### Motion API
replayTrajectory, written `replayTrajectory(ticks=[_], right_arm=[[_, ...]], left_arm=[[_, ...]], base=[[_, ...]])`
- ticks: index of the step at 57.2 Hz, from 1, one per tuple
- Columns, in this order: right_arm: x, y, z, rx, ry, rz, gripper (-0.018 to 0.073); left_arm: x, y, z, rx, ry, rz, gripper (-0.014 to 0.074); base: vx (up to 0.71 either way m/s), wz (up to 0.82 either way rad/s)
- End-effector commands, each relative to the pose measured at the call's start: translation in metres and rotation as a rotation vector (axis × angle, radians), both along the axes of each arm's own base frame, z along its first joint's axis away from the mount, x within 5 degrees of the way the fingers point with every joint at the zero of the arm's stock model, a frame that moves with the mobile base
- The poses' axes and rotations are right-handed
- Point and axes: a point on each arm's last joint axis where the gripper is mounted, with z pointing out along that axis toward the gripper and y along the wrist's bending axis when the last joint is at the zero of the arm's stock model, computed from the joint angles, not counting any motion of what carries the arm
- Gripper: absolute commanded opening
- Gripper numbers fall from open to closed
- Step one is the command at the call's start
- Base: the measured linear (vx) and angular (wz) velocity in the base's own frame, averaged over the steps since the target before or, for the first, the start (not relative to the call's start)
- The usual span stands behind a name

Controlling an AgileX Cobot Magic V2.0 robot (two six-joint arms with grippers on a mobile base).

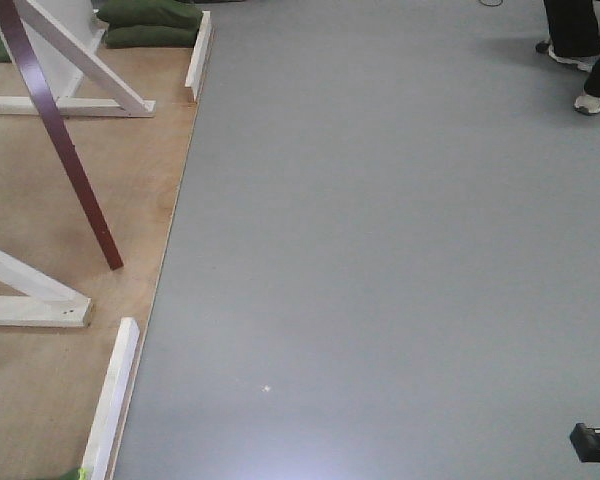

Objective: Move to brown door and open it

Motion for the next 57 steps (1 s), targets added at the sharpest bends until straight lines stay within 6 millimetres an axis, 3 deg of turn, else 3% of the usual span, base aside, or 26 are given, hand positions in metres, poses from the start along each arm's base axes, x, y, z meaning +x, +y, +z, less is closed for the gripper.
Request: replayTrajectory(ticks=[1, 57], right_arm=[[0.0007, -0.0004, 0.0062, -0.010, -0.089, -0.003, 0.0000], [0.0007, -0.0004, 0.0062, -0.010, -0.089, -0.003, 0.0000]], left_arm=[[-0.0015, -0.0002, 0.0140, 0.010, -0.112, -0.001, -0.0003], [-0.0015, -0.0002, 0.0140, 0.010, -0.112, -0.001, -0.0003]], base=[[0.46, -0.01], [0.40, 0.01]])
